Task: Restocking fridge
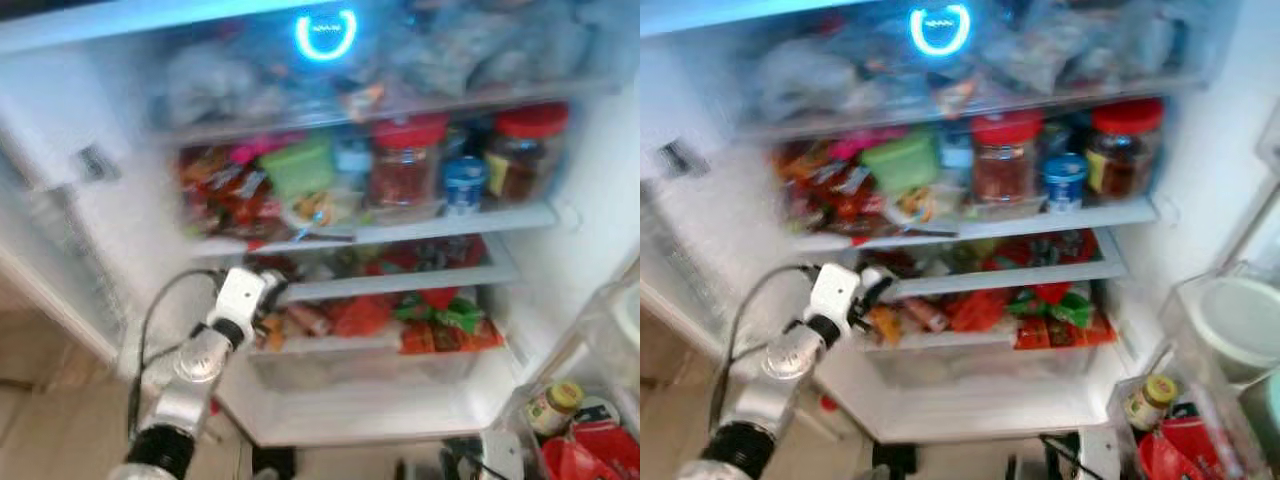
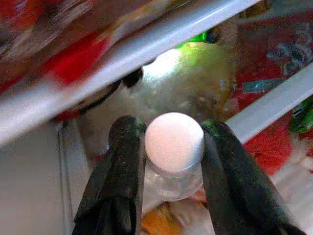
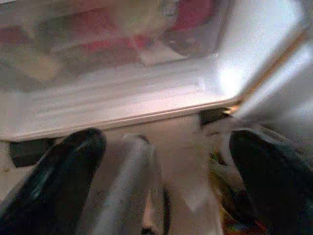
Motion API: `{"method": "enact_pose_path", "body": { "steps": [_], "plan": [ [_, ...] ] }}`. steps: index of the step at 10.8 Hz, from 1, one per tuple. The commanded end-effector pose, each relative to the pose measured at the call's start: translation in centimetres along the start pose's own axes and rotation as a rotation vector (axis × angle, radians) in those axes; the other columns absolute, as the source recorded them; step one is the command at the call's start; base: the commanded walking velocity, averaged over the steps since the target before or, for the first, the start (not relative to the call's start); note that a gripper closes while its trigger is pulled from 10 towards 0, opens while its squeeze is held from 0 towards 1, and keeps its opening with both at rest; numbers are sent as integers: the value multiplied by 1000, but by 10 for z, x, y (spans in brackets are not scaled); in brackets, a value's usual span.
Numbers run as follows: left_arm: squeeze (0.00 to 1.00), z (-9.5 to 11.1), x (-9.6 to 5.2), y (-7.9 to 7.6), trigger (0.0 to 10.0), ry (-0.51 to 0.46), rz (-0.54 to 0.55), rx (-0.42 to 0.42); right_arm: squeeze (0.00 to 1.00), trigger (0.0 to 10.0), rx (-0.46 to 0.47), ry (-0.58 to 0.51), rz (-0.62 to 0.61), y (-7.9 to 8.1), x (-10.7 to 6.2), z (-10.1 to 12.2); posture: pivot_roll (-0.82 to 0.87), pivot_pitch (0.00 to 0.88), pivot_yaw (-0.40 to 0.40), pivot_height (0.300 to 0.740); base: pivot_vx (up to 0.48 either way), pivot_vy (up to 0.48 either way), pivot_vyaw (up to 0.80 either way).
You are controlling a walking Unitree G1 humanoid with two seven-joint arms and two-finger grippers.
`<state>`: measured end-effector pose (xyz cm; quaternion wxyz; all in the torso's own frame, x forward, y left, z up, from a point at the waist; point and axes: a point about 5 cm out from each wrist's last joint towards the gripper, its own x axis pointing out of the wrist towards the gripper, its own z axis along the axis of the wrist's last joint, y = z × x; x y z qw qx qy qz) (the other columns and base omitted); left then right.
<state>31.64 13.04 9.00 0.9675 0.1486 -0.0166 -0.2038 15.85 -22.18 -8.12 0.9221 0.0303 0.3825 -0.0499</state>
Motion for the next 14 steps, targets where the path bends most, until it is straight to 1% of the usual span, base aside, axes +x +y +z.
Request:
{"method": "enact_pose_path", "body": {
  "steps": [1,2,3,4,5,6,9,10,11,13,14],
  "plan": [
    [0,13,6,-6,10000,-52,-32,68,0,10000,-1,23,-12,-4,-2,-5,-171,0,117,650,266,0,0],
    [0,6,5,-11,10000,-21,-93,242,0,10000,1,28,-12,-3,-3,-7,-174,0,119,650,262,0,0],
    [0,-1,3,-15,10000,-1,-130,356,0,10000,3,30,-13,-2,-3,-8,-176,0,120,650,259,0,0],
    [0,-5,3,-18,10000,10,-182,498,0,10000,4,31,-11,-1,-3,-9,-174,0,120,650,247,0,0],
    [0,-7,4,-15,10000,26,-183,579,0,10000,4,30,-9,-1,-3,-9,-177,0,121,650,240,0,0],
    [0,-14,7,-11,10000,73,-196,718,0,10000,7,30,-10,0,-3,-9,-179,0,126,650,0,0,0],
    [0,-24,10,-3,10000,99,-235,898,0,10000,10,26,-8,2,-3,-8,-184,0,129,650,0,0,0],
    [0,-28,11,-1,10000,119,-258,943,0,10000,9,23,-7,2,-2,-7,-189,0,134,650,0,0,0],
    [0,-32,12,0,10000,143,-272,953,0,10000,14,15,-11,2,-2,-6,-193,0,136,650,0,0,0],
    [0,-31,15,3,10000,143,-248,917,0,10000,16,14,-15,1,-2,-6,-194,0,136,650,0,0,0],
    [0,-30,17,1,10000,140,-245,906,0,10000,17,14,-16,1,-2,-6,-194,0,136,650,0,0,0]
  ]
}}
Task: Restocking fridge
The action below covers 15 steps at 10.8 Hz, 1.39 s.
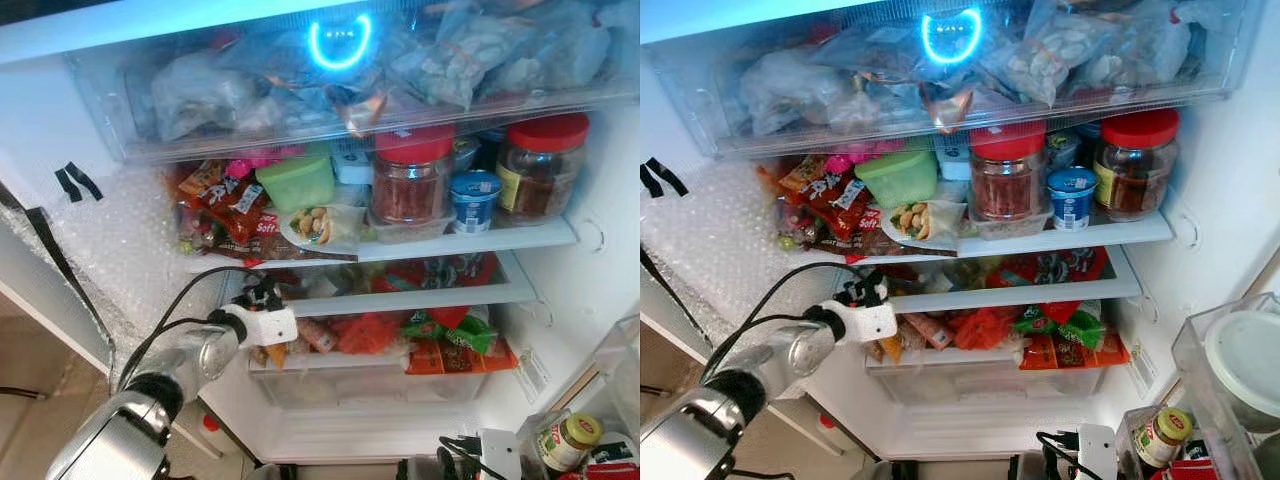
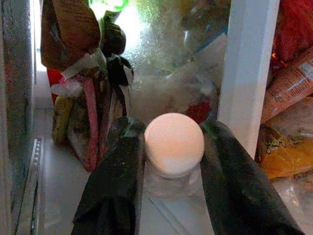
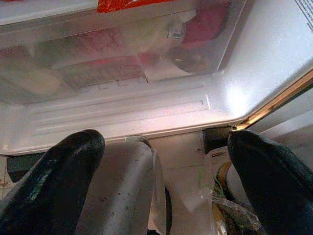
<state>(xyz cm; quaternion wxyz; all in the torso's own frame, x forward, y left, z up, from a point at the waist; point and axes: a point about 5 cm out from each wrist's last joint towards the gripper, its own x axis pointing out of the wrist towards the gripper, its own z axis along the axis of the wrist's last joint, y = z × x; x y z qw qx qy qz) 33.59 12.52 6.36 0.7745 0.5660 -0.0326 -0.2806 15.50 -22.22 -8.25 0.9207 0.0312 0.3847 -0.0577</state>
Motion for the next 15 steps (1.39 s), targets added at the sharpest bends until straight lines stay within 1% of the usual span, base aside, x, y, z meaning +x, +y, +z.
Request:
{"method": "enact_pose_path", "body": {
  "steps": [1,2,3,4,5,10,13,14,15],
  "plan": [
    [0,-5,-1,0,10000,24,-2,-29,0,10000,12,7,-3,2,-1,-4,-195,0,136,650,0,0,0],
    [0,-3,1,3,10000,21,13,-54,0,10000,12,6,-3,2,-1,-4,-194,0,136,650,0,0,0],
    [63,-1,3,5,10000,19,24,-59,0,10000,12,6,-4,2,-1,-4,-193,0,136,650,0,0,0],
    [851,0,5,9,10000,17,41,-83,0,10000,13,4,-5,2,-1,-4,-195,0,136,650,0,0,0],
    [1000,1,6,11,10000,14,45,-83,0,10000,12,3,-6,3,-1,-4,-193,0,136,650,0,0,0],
    [1000,5,9,22,10000,-6,84,-112,0,10000,12,-1,-4,4,0,-2,-189,0,136,650,0,0,0],
    [1000,6,10,24,10000,-17,89,-116,0,10000,10,-4,-3,5,0,-1,-185,0,135,650,0,0,0],
    [1000,7,9,23,10000,-33,85,-135,0,10000,10,-5,-4,5,0,-1,-184,0,135,650,0,0,0],
    [1000,7,8,23,10000,-38,94,-185,0,10000,10,-7,-3,6,1,0,-183,0,135,650,0,0,0]
  ]
}}
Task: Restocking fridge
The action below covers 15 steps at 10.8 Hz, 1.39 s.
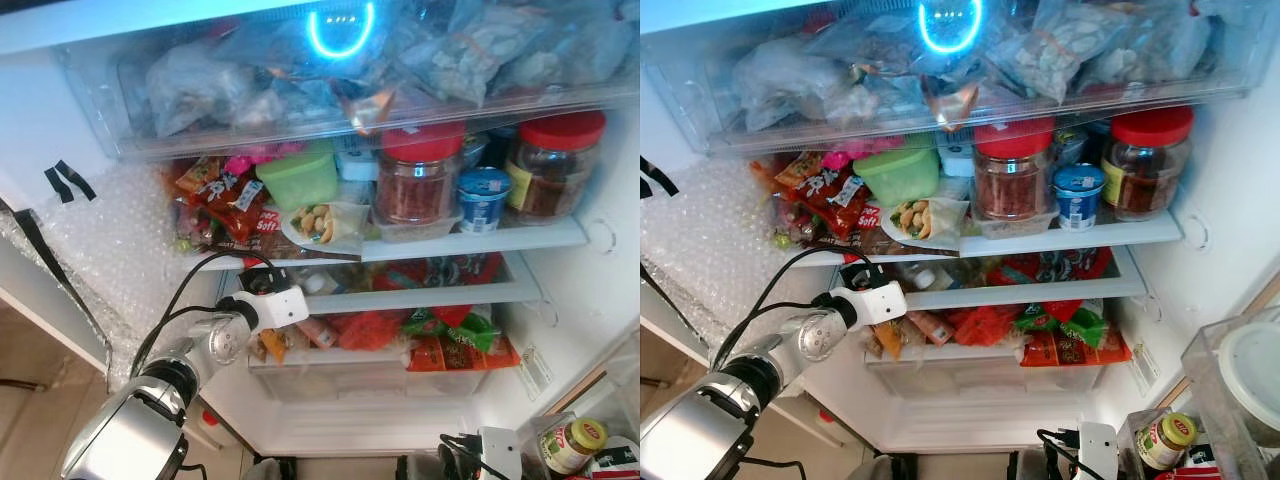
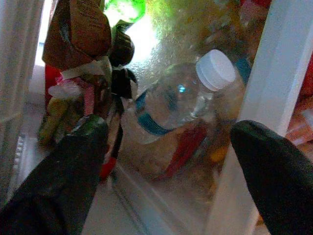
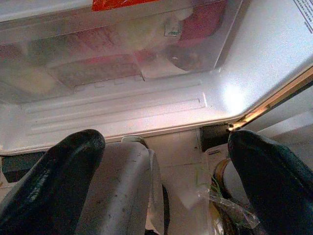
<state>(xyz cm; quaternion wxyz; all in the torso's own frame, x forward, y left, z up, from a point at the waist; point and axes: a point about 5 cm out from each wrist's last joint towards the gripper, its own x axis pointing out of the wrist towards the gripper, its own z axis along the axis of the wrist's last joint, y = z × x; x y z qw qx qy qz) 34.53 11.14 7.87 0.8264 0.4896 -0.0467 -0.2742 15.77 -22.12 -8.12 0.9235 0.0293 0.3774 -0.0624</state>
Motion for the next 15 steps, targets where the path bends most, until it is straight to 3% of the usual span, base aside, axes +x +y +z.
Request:
{"method": "enact_pose_path", "body": {
  "steps": [1,2,3,5,6,8,9,10,12,15],
  "plan": [
    [1000,-5,-2,10,10000,14,45,-39,0,10000,10,8,6,5,0,-2,-182,0,136,650,0,0,0],
    [1000,-5,-3,10,10000,10,68,-178,0,10000,10,2,9,7,1,-1,-181,0,137,650,0,0,0],
    [0,-4,-5,6,10000,-16,48,-392,0,10000,11,-8,11,9,2,1,-180,0,140,650,0,0,0],
    [0,-6,-11,-1,10000,-55,24,-590,0,10000,12,-11,12,9,1,1,-177,0,143,650,0,0,0],
    [0,-11,-23,-7,10000,-83,20,-730,0,10000,12,-12,13,8,0,0,-171,0,145,650,0,0,0],
    [0,-21,-48,-28,10000,-66,-93,-892,0,10000,6,-7,19,9,0,-1,-153,0,140,650,0,0,0],
    [0,-25,-62,-36,10000,-62,-164,-1086,0,10000,-3,-1,27,10,1,-1,-145,0,139,650,0,0,0],
    [0,-32,-69,-43,10000,-40,-207,-1153,0,10000,-5,3,29,11,1,-1,-146,0,140,650,0,0,0],
    [0,-51,-89,-67,10000,106,-206,-1335,0,10000,-13,15,31,10,2,-1,-133,0,134,650,0,0,0],
    [0,-68,-104,-117,10000,388,-272,-1380,0,10000,-29,39,29,8,1,-3,-126,0,113,650,0,0,0]
  ]
}}
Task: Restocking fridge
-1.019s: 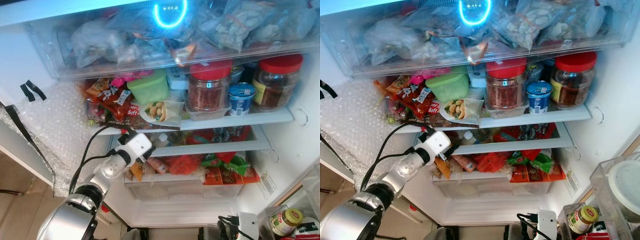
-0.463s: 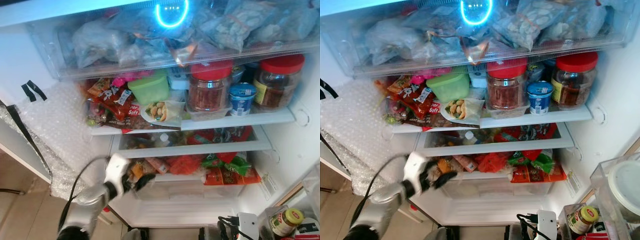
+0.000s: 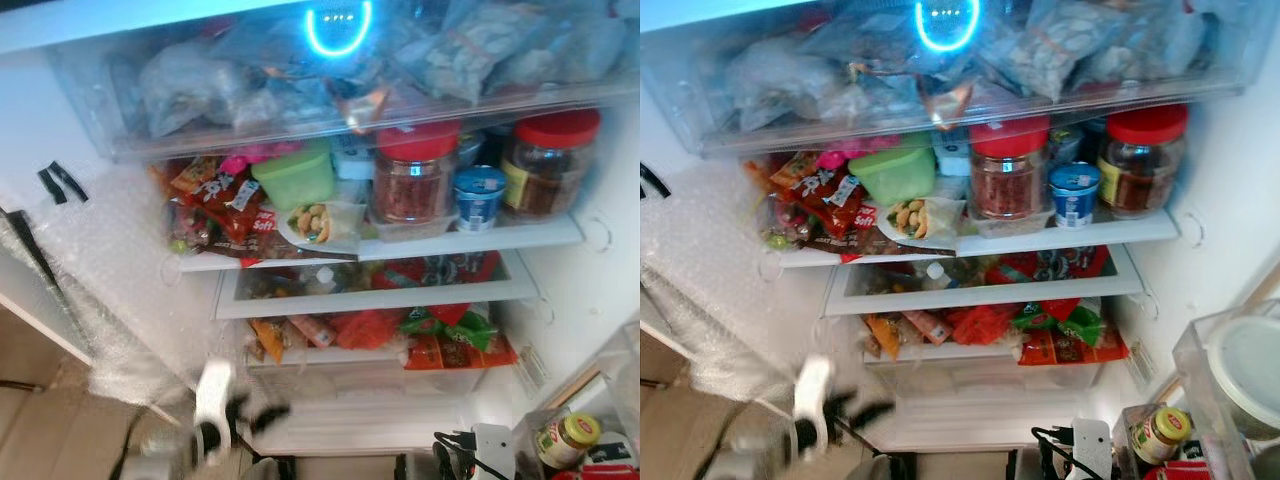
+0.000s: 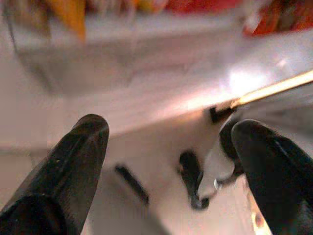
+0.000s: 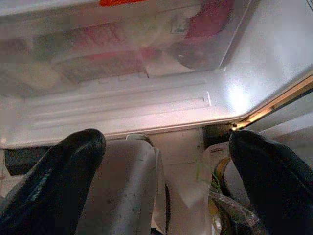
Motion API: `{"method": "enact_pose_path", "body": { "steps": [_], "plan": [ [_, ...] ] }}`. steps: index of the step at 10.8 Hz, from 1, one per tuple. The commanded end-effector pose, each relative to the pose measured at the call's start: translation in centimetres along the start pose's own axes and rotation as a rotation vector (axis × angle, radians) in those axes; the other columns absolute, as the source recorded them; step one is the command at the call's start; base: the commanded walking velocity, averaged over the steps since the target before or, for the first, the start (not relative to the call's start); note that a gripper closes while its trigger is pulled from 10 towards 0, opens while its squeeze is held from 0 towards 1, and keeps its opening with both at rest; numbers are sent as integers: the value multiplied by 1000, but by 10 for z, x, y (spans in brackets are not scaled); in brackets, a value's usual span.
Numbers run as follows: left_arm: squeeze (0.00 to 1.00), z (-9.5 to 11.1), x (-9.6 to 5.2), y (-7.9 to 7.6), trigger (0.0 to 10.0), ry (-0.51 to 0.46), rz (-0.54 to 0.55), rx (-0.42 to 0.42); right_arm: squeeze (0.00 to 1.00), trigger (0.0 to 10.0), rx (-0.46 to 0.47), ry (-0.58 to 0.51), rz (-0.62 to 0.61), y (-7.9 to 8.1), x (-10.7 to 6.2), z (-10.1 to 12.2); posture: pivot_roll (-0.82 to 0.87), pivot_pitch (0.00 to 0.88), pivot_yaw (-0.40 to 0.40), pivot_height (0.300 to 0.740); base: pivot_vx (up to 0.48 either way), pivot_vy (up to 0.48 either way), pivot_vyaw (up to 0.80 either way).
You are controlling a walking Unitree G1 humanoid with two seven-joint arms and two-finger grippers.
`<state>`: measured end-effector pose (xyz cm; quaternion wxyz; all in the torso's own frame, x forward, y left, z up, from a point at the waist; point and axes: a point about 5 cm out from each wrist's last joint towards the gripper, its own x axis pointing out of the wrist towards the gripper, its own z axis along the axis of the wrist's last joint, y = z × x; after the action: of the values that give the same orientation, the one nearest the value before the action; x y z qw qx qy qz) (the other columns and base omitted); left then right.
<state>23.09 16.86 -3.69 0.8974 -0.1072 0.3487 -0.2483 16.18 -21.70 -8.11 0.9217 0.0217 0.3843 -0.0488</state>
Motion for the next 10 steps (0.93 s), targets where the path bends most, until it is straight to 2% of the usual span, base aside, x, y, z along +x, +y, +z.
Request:
{"method": "enact_pose_path", "body": {
  "steps": [1,2,3,5,7,10],
  "plan": [
    [0,-5,-2,7,10000,30,77,-17,0,10000,-5,31,6,2,-2,-7,-129,0,114,650,0,0,0],
    [0,-8,-3,13,10000,45,158,-2,0,10000,-4,36,3,1,-2,-8,-131,0,111,650,0,0,0],
    [0,-15,-8,24,10000,69,288,-26,0,10000,-1,51,-5,-2,-4,-11,-125,0,108,650,0,0,0],
    [0,-44,-25,40,10000,150,554,-68,0,10000,1,108,-12,-4,-8,-24,-130,0,101,650,0,0,0],
    [0,-60,-32,40,10000,184,627,-86,0,10000,10,156,-32,-16,-16,-37,-140,0,106,650,0,0,0],
    [0,-62,-33,41,10000,180,669,-90,0,10000,19,172,-34,-15,-17,-39,-141,0,112,650,-177,0,0]
  ]
}}
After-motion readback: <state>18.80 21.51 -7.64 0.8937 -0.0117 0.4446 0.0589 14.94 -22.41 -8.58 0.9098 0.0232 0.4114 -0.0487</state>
